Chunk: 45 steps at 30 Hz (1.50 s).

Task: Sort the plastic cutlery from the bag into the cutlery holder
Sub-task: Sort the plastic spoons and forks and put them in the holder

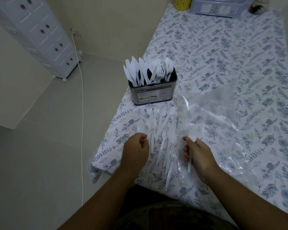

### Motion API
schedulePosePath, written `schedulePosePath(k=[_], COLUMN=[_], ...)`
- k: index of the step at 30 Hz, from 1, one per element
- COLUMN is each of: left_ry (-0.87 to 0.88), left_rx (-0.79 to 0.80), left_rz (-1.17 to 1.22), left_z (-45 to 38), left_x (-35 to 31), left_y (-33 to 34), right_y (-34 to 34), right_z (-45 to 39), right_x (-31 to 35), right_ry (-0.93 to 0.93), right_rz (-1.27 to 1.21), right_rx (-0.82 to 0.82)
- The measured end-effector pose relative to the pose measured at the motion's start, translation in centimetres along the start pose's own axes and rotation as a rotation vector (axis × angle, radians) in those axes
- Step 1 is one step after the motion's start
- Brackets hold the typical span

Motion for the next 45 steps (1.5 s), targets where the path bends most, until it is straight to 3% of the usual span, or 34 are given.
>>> schedulePosePath(k=[5,10,15,21,25,33,41,45], left_ry=[0.008,0.008,-0.038,-0.068,-0.034,0.120,0.159,0.071], left_rx=[0.203,0.286,0.260,0.382,0.391,0.418,0.371,0.271], left_rz=[0.134,0.227,0.254,0.427,0.448,0.260,0.178,0.195], left_z=[1.3,2.1,2.1,2.5,2.9,2.6,2.3,1.9], left_x=[-3.3,-4.2,-3.7,-4.4,-4.8,-5.7,-5.4,-5.2], left_y=[3.9,5.6,6.1,7.5,7.7,6.8,6.4,6.1], right_y=[1.0,1.1,0.2,-0.1,-0.2,0.7,0.8,0.8], right_z=[0.2,0.2,0.1,0.7,0.5,0.4,0.3,0.6], right_x=[0.3,0.5,0.0,0.2,0.0,-0.5,-0.5,0.0], right_ry=[0.016,0.020,0.135,0.109,0.118,0.184,0.141,0.108], right_rz=[-0.007,0.145,0.018,-0.176,-0.217,-0.340,-0.249,-0.122], right_rx=[0.090,0.062,0.005,0.062,0.061,0.118,0.114,0.147])
Point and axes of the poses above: each hand's wrist, its own z-axis away from the middle knuckle, its own y-axis out of the palm, x = y × z, the point moved 4 cm from there along -z, towards the middle knuckle, and after that the axes turned 9 degrees about x, right-handed, at the moved point
